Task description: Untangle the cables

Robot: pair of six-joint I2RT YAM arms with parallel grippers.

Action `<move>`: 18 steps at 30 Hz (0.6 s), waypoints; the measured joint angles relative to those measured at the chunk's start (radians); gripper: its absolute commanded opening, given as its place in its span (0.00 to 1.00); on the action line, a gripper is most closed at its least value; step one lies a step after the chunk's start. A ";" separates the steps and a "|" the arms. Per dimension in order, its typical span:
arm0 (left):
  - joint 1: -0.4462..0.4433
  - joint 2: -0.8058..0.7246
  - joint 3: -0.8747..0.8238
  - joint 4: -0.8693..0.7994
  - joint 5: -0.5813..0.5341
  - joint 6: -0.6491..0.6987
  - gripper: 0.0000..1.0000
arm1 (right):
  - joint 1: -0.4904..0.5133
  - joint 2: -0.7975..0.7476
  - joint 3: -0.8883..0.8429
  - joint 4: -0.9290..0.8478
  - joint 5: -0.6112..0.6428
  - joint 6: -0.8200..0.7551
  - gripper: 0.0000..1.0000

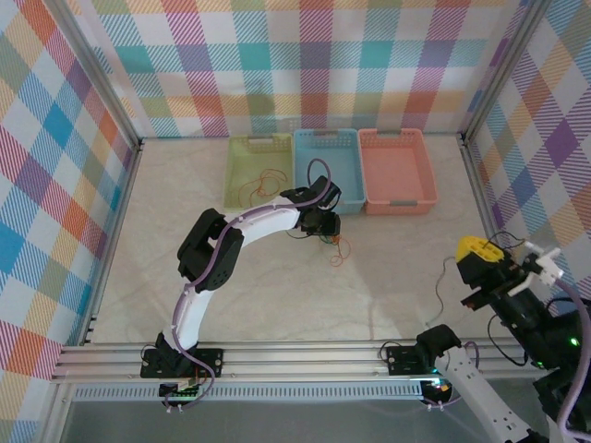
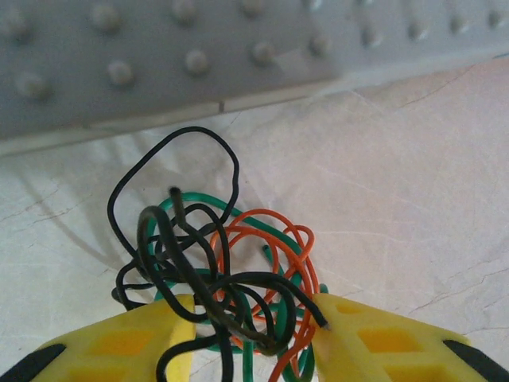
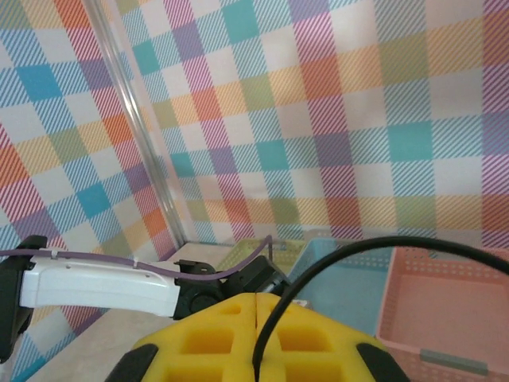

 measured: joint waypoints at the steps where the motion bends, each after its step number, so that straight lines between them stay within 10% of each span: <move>1: 0.000 -0.009 -0.018 0.008 0.002 0.003 0.45 | 0.000 0.019 -0.008 0.015 -0.007 0.001 0.00; 18: 0.019 -0.408 -0.287 0.078 0.016 0.040 0.56 | 0.000 0.805 0.101 0.466 0.017 0.011 0.00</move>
